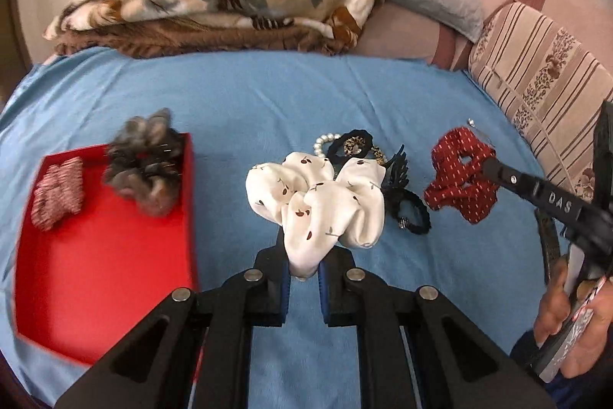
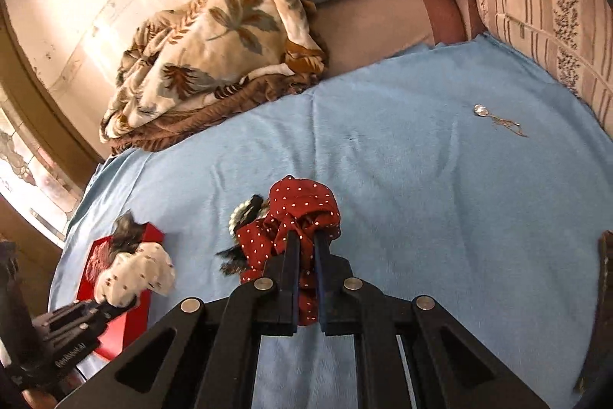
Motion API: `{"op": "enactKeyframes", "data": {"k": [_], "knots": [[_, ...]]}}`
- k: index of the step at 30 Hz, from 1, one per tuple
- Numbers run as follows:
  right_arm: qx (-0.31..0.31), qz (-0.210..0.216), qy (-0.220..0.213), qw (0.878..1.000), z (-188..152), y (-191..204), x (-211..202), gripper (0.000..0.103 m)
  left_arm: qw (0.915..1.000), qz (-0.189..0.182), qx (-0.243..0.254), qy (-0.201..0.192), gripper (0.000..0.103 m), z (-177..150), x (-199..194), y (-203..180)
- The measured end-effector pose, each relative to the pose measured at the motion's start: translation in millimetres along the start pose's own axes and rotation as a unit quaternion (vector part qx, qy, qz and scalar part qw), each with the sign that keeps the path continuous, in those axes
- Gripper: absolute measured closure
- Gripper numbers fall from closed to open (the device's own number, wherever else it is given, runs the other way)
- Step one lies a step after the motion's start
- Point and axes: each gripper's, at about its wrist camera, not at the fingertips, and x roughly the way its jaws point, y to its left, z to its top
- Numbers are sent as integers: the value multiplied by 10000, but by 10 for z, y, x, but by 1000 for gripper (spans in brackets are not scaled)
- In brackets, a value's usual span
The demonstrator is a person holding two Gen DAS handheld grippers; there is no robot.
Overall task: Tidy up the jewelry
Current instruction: 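Grasp white polka-dot scrunchie with left tool while right tool grasps red polka-dot scrunchie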
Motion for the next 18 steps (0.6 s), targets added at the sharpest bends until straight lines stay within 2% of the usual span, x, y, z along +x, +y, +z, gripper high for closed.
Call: {"op": "enactKeyframes", "data": {"k": [5,10,18], "knots": [[-298,-68,-95,9995,-245,220,-280,95,9996,218,-70,-155,92,-196,-343,51],[-290,37,-72,9995,-490,393,-472,95,9980,551,-32,-308,92,-379,-570,99],[-480,163,-22,9987,-725,694,-630,95,9964,688,-173,-454,91,-531,-812,264]]}}
